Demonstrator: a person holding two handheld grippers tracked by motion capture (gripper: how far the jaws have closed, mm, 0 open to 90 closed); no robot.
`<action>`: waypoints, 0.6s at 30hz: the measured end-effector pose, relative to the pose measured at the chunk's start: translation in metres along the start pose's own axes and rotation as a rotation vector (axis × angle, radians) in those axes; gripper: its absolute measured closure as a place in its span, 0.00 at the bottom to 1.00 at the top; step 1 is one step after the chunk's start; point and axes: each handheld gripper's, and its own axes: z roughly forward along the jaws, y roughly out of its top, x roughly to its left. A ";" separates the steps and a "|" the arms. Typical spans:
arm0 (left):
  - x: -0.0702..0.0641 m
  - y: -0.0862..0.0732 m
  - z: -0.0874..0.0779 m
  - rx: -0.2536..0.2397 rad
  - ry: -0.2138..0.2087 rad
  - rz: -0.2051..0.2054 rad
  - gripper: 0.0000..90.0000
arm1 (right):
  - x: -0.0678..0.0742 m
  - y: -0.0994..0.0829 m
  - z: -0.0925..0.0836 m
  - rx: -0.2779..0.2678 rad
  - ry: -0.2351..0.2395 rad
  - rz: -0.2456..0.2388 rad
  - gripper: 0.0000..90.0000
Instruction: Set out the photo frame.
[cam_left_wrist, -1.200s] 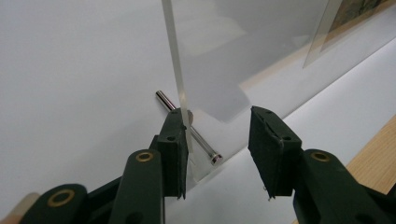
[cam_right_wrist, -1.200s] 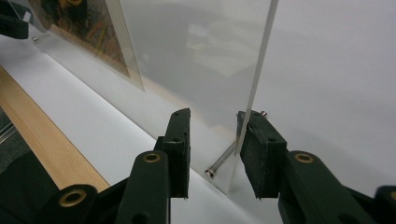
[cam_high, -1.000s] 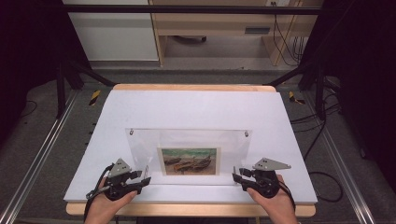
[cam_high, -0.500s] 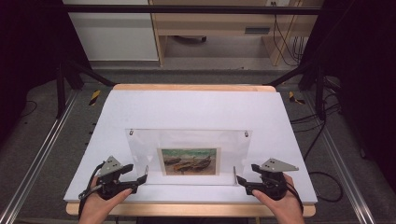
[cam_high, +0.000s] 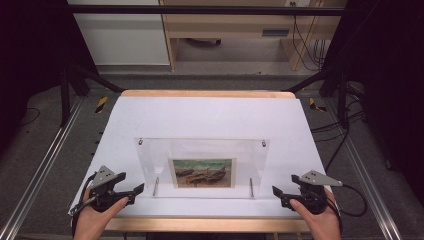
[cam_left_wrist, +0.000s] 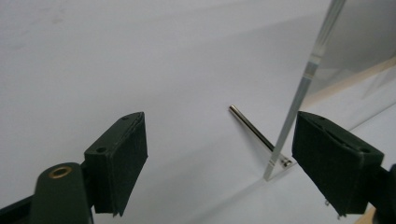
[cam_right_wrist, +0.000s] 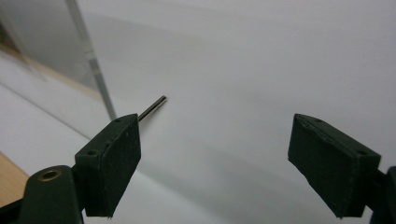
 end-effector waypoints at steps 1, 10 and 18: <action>0.001 0.000 0.000 0.001 0.011 0.004 0.18 | -0.002 0.000 0.000 -0.005 -0.016 0.002 0.19; 0.012 -0.004 0.001 0.003 0.097 0.005 0.11 | -0.015 -0.003 0.009 0.001 -0.108 0.016 0.16; 0.017 -0.006 0.003 0.001 0.144 -0.002 0.10 | -0.020 -0.001 0.022 0.027 -0.152 0.029 0.16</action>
